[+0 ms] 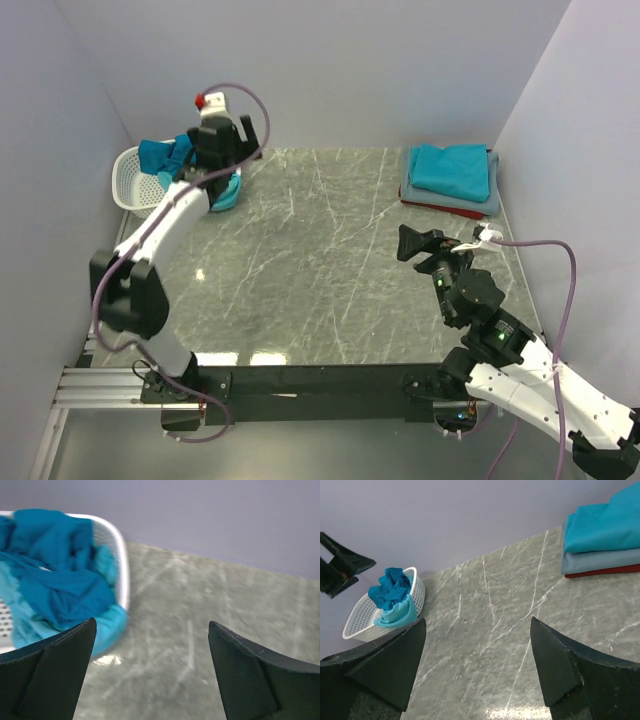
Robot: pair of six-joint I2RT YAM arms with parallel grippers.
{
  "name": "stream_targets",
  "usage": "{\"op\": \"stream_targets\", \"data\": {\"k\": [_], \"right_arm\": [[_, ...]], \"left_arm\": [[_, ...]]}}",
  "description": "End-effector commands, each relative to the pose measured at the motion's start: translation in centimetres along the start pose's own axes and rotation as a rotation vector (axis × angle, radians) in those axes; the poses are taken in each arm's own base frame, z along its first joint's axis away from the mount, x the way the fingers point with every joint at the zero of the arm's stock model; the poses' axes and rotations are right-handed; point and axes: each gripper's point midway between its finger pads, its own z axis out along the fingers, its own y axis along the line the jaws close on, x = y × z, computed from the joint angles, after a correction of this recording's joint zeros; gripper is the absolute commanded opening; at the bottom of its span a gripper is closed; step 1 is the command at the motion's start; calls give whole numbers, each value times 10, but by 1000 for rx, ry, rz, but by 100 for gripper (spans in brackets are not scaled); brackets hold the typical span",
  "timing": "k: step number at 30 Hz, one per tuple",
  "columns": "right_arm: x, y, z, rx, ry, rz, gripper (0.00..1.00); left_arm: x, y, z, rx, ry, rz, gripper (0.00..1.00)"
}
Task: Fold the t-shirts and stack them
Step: Grab the tshirt from the pile
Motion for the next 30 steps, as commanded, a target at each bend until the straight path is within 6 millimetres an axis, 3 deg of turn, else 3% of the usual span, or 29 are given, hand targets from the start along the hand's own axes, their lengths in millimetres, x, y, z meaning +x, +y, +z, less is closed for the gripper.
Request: {"op": "stream_targets", "data": {"k": [1, 2, 3, 4, 7, 8, 10, 12, 16, 17, 19, 20, 21, 22, 27, 30], "right_arm": [[-7, 6, 5, -13, -29, -16, 91], [-6, 6, 5, -13, -30, -21, 91], [-7, 6, 6, -12, -36, -23, 91], [-4, 5, 7, -8, -30, -42, 91], [-9, 9, 10, -17, -54, -31, 91], [-10, 10, 10, -20, -55, -31, 91], [-9, 13, 11, -27, -52, -33, 91], [-8, 13, 13, -26, -51, -31, 91], [-2, 13, 17, -19, -47, -48, 91], [-2, 14, 18, -22, -47, -45, 91], [2, 18, 20, -32, -35, -49, 91], [2, 20, 21, -35, -32, -48, 91], [3, 21, 21, -41, -29, -48, 91], [6, 23, 23, -45, -20, -52, 91], [11, 29, 25, -62, 2, -54, 91], [12, 29, 24, -68, 6, -51, 91]], "left_arm": [[-43, 38, 34, -110, -41, -14, 100], [-28, 49, 53, -151, -5, 5, 99], [-44, 54, 61, -163, -35, 2, 99], [-30, 61, 79, -185, -3, 32, 99], [-39, 79, 101, -234, -18, 37, 100], [-26, 89, 114, -265, 10, 36, 99], [-27, 108, 122, -325, 9, 21, 99], [-16, 124, 133, -357, 23, 12, 99], [-15, 135, 152, -339, -19, -6, 99], [-7, 140, 160, -344, -6, -4, 99], [-14, 143, 168, -340, -22, -11, 99], [-2, 147, 176, -343, 1, -8, 99], [-9, 148, 180, -334, -11, -15, 99], [-1, 149, 187, -320, 5, -15, 99], [1, 150, 204, -271, -18, -13, 98], [9, 148, 210, -250, -1, -22, 85]]}}
